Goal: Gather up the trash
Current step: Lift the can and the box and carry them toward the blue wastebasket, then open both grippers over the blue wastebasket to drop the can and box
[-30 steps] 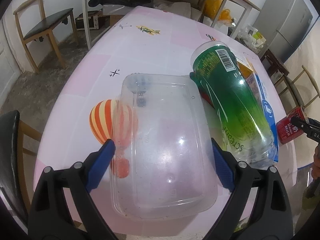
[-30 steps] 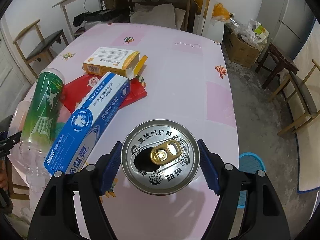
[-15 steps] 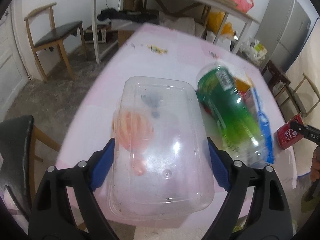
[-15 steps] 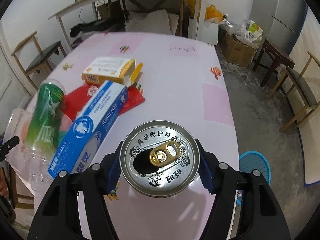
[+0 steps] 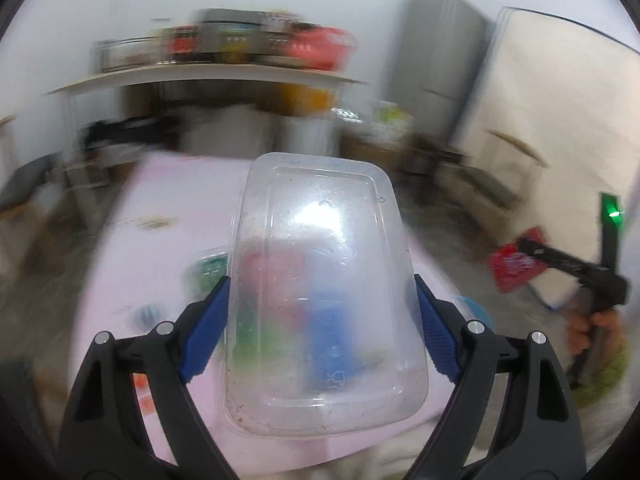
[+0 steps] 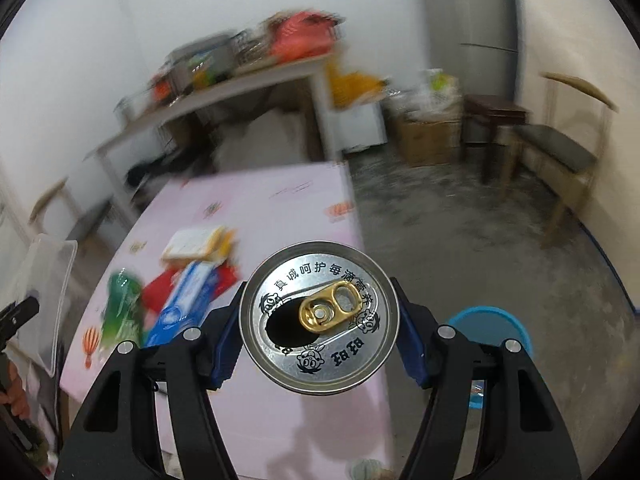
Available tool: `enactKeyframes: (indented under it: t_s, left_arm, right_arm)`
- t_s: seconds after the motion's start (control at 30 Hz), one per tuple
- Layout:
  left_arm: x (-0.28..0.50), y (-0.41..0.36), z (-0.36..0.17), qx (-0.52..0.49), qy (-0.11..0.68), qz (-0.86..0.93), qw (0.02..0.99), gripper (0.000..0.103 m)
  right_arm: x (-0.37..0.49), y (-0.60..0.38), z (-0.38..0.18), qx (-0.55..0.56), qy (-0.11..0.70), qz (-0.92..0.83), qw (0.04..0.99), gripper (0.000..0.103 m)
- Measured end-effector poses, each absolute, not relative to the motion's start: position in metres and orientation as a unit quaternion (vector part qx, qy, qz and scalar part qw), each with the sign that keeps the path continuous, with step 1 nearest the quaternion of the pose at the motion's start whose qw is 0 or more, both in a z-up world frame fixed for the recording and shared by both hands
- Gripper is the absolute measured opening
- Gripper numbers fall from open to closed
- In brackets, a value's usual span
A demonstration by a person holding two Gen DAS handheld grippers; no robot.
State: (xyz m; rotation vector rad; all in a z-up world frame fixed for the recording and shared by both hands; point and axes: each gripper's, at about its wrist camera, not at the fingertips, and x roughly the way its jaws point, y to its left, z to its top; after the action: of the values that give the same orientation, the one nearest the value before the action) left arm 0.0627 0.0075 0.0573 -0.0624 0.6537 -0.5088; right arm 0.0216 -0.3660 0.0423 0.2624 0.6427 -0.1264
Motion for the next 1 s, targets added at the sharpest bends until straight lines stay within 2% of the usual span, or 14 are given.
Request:
enactKeyframes:
  t_s: [0.13, 0.23, 0.33, 0.47, 0.57, 0.7, 0.83, 1.0]
  left_arm:
    - [0.09, -0.102, 0.07, -0.019, 0.349, -0.389, 0.852, 0.083]
    - [0.114, -0.183, 0.058, -0.003, 0.394, -0.442, 0.806, 0.083]
    - [0.147, -0.279, 0.017, 0.015, 0.481, -0.455, 0.749, 0.083]
    - [0.174, -0.381, -0.051, 0.096, 0.534, -0.422, 0.726, 0.083]
    - [0.195, -0.43, -0.104, 0.096, 0.59, -0.4, 0.695, 0.083]
    - [0.217, -0.476, -0.149, 0.103, 0.621, -0.371, 0.682, 0.085]
    - [0.236, -0.504, -0.179, 0.087, 0.652, -0.348, 0.668, 0.086]
    - [0.231, -0.511, -0.207, 0.077, 0.67, -0.342, 0.654, 0.086]
  right_arm:
    - [-0.027, -0.441, 0.026, 0.194, 0.31, -0.141, 0.92, 0.064]
    - [-0.048, -0.49, -0.007, 0.259, 0.326, -0.175, 0.892, 0.064]
    - [-0.054, -0.531, -0.05, 0.324, 0.348, -0.191, 0.859, 0.064]
    - [-0.042, -0.573, -0.114, 0.377, 0.375, -0.214, 0.819, 0.064]
    - [-0.025, -0.603, -0.162, 0.419, 0.387, -0.231, 0.789, 0.064]
    - [-0.003, -0.637, -0.217, 0.46, 0.397, -0.245, 0.755, 0.064]
    - [0.017, -0.663, -0.261, 0.486, 0.406, -0.243, 0.734, 0.065]
    - [0.024, -0.681, -0.299, 0.511, 0.403, -0.251, 0.717, 0.072]
